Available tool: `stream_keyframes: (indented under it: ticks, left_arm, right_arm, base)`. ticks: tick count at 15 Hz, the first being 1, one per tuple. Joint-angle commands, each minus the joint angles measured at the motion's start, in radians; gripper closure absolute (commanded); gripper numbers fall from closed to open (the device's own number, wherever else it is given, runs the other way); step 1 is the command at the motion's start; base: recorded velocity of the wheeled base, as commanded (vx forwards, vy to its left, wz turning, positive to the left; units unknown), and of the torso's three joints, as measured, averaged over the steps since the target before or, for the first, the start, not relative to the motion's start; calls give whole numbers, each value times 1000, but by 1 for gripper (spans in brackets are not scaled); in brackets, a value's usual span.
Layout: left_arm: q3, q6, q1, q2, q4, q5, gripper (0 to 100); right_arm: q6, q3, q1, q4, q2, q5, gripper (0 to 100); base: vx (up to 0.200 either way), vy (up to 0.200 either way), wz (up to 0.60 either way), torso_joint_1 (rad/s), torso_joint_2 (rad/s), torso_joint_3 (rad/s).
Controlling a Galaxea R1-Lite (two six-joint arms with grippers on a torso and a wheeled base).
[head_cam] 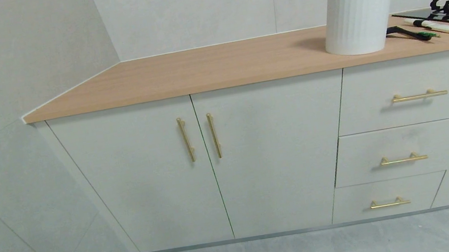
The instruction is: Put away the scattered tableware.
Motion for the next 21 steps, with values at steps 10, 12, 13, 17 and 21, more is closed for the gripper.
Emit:
stream_keyframes:
  ticks: [10, 12, 13, 17, 21]
  left_arm:
    - [288, 127, 38, -60, -151, -266, 0]
    - [288, 160, 38, -60, -148, -298, 0]
    - [288, 167, 38, -59, -145, -306, 0]
    - [287, 175, 38, -59, -91, -269, 0]
    - [287, 138, 37, -59, -93, -271, 0]
  right_arm:
    - [-26, 305, -2, -186, -14, 273, 0]
    - [-23, 305, -2, -186, -14, 271, 0]
    - [-23, 305, -2, -186, -14, 273, 0]
    - [-26, 305, -2, -186, -14, 273, 0]
    - [-22, 305, -2, -186, -14, 273, 0]
  base:
    - [0, 0, 0, 0, 0, 0]
    - [0, 0, 0, 0, 0, 0]
    - [0, 0, 0, 0, 0, 0]
    - [0, 0, 0, 0, 0, 0]
    - [0, 0, 0, 0, 0, 0]
